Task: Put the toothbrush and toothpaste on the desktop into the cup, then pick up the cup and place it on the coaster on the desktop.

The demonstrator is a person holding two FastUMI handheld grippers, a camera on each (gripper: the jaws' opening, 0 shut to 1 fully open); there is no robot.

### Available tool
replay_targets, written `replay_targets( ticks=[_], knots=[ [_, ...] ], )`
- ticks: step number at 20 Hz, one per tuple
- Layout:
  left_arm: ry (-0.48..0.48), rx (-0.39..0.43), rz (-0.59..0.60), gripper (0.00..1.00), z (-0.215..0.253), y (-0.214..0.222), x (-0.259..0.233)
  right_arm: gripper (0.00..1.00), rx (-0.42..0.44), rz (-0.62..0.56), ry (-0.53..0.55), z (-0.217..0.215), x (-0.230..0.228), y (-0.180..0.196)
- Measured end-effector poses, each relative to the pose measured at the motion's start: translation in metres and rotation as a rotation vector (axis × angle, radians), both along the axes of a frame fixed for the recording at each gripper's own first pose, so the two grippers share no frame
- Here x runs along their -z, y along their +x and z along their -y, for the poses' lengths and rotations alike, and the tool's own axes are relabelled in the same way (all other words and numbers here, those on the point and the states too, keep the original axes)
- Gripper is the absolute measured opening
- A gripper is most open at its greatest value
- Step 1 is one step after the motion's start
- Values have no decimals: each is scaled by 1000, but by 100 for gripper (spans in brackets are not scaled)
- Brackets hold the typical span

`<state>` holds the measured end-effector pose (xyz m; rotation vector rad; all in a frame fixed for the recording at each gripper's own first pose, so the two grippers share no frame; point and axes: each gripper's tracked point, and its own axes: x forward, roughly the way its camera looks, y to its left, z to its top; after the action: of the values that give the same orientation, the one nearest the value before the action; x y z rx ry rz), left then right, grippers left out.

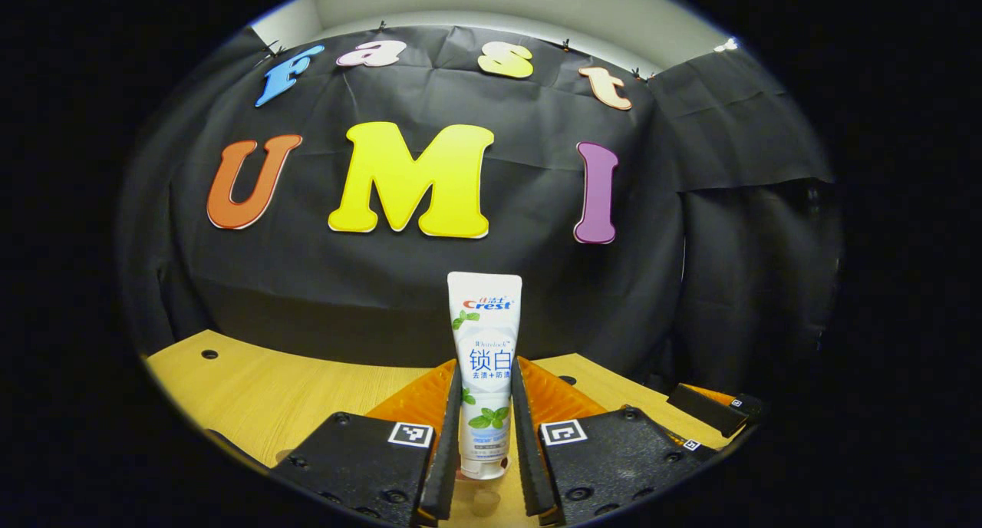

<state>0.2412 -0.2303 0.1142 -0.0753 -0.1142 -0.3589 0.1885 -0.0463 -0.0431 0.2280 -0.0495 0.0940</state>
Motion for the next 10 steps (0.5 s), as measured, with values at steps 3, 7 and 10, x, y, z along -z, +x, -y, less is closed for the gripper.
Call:
replay_targets(
  ticks=[3, 7, 10],
  knots=[
    [-11, 2, -40, 37, -2, 14, 17, 96, -2, 4, -8, -1, 0, 0],
    [1, -19, -115, 37, -5, 30, 40, 96, -9, 0, -23, -5, 1, 0],
    [5, 1, -143, 37, -1, 28, 46, 96, 3, -10, -26, -4, 4, 2]
  ],
)
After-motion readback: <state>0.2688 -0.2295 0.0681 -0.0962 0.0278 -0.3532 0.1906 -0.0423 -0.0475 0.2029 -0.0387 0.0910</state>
